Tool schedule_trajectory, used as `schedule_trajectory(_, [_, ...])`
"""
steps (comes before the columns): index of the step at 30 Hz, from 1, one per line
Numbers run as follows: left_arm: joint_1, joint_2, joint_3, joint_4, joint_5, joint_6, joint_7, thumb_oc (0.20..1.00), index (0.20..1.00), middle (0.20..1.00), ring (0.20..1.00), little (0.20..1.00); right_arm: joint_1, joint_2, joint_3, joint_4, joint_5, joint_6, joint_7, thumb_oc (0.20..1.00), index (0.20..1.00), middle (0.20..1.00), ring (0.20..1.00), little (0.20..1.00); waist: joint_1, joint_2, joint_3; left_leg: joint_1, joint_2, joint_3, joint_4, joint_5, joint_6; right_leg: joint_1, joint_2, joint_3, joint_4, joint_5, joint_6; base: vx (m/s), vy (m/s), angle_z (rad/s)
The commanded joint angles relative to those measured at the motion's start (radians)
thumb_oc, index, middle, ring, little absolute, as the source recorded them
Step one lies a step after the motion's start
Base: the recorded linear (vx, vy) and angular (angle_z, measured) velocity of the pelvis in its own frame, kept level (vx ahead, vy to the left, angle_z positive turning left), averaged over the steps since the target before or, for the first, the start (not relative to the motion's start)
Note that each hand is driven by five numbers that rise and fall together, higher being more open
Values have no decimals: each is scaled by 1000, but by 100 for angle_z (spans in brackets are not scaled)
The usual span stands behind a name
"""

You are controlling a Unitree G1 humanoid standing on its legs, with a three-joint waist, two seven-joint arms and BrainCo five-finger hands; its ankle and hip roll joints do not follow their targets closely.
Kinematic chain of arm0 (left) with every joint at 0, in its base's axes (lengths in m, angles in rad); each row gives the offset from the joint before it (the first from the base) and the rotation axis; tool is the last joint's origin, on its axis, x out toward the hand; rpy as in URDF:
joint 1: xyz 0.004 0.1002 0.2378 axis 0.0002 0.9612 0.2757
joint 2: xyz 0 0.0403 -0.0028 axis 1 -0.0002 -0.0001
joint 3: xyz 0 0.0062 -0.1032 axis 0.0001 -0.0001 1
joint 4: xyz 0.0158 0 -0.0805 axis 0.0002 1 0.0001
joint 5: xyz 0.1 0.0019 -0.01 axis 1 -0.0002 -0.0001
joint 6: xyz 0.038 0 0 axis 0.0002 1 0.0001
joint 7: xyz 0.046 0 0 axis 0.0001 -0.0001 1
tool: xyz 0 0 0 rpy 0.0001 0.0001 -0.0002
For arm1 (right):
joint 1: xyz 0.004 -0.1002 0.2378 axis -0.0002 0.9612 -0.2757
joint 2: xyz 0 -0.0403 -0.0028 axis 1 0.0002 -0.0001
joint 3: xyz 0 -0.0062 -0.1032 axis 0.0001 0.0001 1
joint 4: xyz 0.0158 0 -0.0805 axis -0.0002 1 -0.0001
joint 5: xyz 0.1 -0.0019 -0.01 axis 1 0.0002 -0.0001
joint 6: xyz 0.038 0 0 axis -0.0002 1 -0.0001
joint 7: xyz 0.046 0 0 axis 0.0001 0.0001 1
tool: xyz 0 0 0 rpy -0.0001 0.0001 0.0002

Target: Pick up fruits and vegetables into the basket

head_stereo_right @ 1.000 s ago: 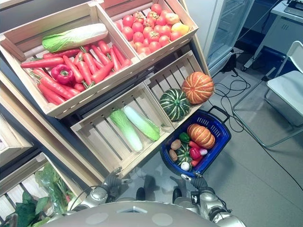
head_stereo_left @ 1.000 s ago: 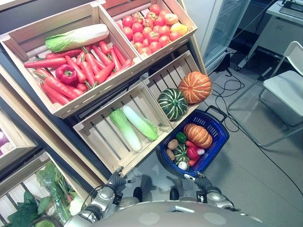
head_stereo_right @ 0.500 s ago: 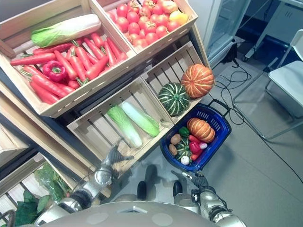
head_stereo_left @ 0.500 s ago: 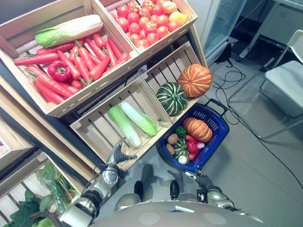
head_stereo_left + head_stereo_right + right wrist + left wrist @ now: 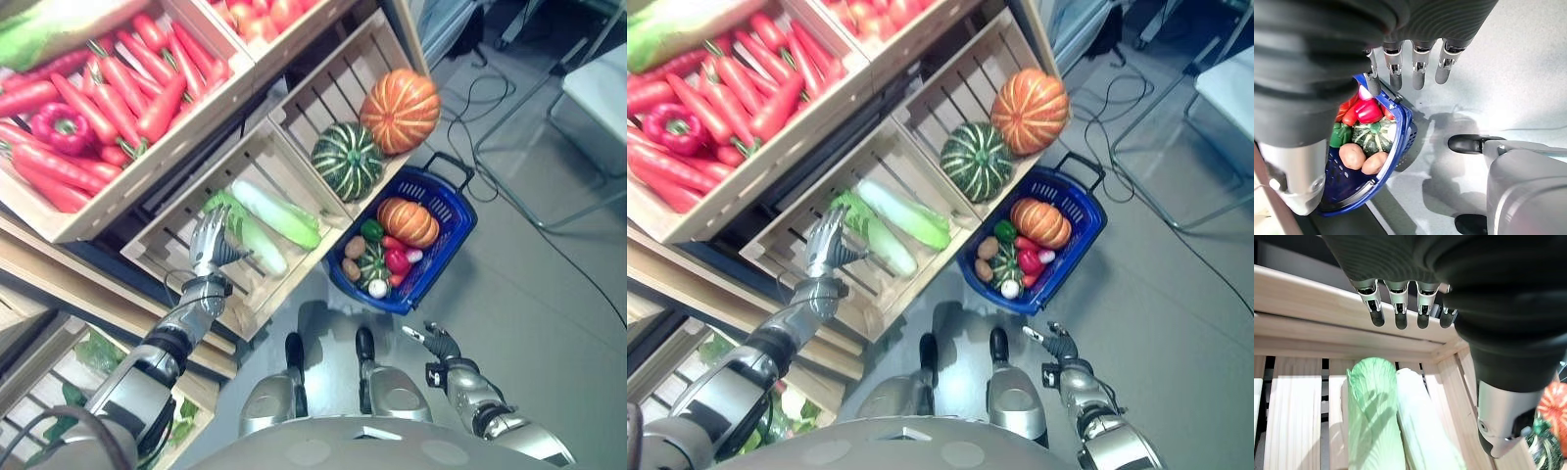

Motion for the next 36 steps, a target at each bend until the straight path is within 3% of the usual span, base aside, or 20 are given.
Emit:
schedule_trajectory(1, [-99,15,-14,64,77,26,100,1000,1000,1000,1000,1000,-9,-4,30,-54,66,-52,-22,1000,1000,1000,1000,1000,-13,-42,27,-124,-62,8,192,-78,50,-103,-13,-1,209,-73,3,-138,-4,-5])
schedule_trajectory(10, [-310,122,-122,133,109,139,126,1000,1000,1000,1000,1000,-101,-44,48,-120,118,-87,-31,1000,1000,1000,1000,1000,-45,-66,140,-367,-39,40,444,-131,26,-302,-20,1,399,-118,-17,-143,13,-4])
schedule_trajectory(16, [-466,170,-205,185,242,213,104,1000,1000,1000,1000,1000,-195,-58,59,-157,152,-112,-54,1000,1000,1000,1000,1000,-57,-80,187,-526,-40,57,561,-161,30,-465,-8,21,520,-132,-18,-126,25,0])
schedule_trajectory(23, [-553,210,-292,170,336,311,44,1000,1000,1000,1000,1000,-227,-77,56,-198,162,-114,-59,1000,1000,1000,1000,1000,-67,-74,187,-622,-42,63,607,-169,28,-568,-2,24,578,-135,-14,-25,9,-1])
schedule_trajectory(30, [-613,271,-339,96,487,410,-84,1000,1000,1000,1000,1000,-213,-95,45,-234,169,-115,-69,1000,1000,1000,1000,1000,-71,-65,187,-667,-50,65,613,-169,25,-618,3,29,587,-128,-8,0,0,0])
schedule_trajectory(36, [-622,306,-345,48,579,405,-147,1000,1000,1000,1000,1000,-195,-103,24,-252,163,-116,-70,1000,1000,1000,1000,1000,-70,-66,187,-671,-44,79,605,-174,26,-619,-6,21,564,-121,-2,0,0,0])
